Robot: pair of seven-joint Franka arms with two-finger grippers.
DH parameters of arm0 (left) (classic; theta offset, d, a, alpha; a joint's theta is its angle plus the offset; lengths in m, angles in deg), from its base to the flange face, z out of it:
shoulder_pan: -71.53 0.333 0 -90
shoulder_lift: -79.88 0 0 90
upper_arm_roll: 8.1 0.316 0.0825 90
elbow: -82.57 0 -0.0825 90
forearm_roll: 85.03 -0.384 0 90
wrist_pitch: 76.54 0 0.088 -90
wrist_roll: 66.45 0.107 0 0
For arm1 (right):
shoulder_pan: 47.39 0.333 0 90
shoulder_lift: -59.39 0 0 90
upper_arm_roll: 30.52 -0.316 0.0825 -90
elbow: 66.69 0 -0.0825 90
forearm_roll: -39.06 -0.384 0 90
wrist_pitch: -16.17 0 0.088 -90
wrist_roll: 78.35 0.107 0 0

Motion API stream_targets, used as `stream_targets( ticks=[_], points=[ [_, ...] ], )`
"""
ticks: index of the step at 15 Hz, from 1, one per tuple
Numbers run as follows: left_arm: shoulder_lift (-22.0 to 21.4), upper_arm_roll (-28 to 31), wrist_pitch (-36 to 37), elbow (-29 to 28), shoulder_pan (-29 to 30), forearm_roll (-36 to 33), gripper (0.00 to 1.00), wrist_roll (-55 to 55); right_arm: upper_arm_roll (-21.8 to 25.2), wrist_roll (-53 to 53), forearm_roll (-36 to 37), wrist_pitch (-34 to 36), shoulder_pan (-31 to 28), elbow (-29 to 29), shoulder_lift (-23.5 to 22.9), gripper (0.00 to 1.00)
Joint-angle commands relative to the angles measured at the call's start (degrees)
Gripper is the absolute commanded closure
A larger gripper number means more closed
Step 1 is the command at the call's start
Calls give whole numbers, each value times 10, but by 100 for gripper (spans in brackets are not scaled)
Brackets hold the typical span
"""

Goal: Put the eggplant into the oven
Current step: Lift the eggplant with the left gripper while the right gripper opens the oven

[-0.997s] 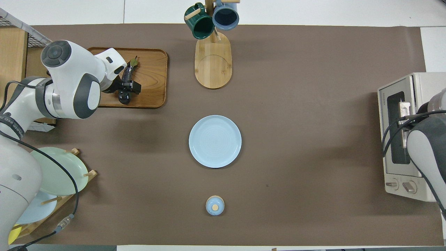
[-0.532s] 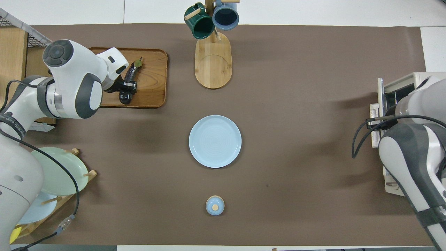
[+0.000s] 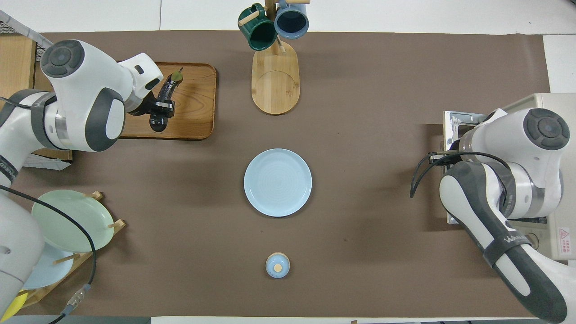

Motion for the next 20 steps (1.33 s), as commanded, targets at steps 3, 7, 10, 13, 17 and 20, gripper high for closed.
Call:
stream_targets(
  ticks=[3,7,10,13,17,20],
  points=[
    [-91,-1,114,-18,-24,22,100,-21,13,8,-55,50,11,72,-38,100],
    [-145,-1,190,-28,-65,54,100,-76,13,85,-61,59,64,81,-29,100],
    [-169,-1,177,-64,-130,72,100,-163,12,134,-61,84,94,107,-17,67],
    [-207,-1,69,-158,-204,83,100,-249,10,185,-62,98,128,130,-16,56],
    [-195,0,-57,-226,-280,83,100,-320,6,190,-69,91,148,130,-16,43],
    [-176,0,-89,-239,-296,83,100,-328,4,182,-75,86,147,133,-17,46]
  ],
)
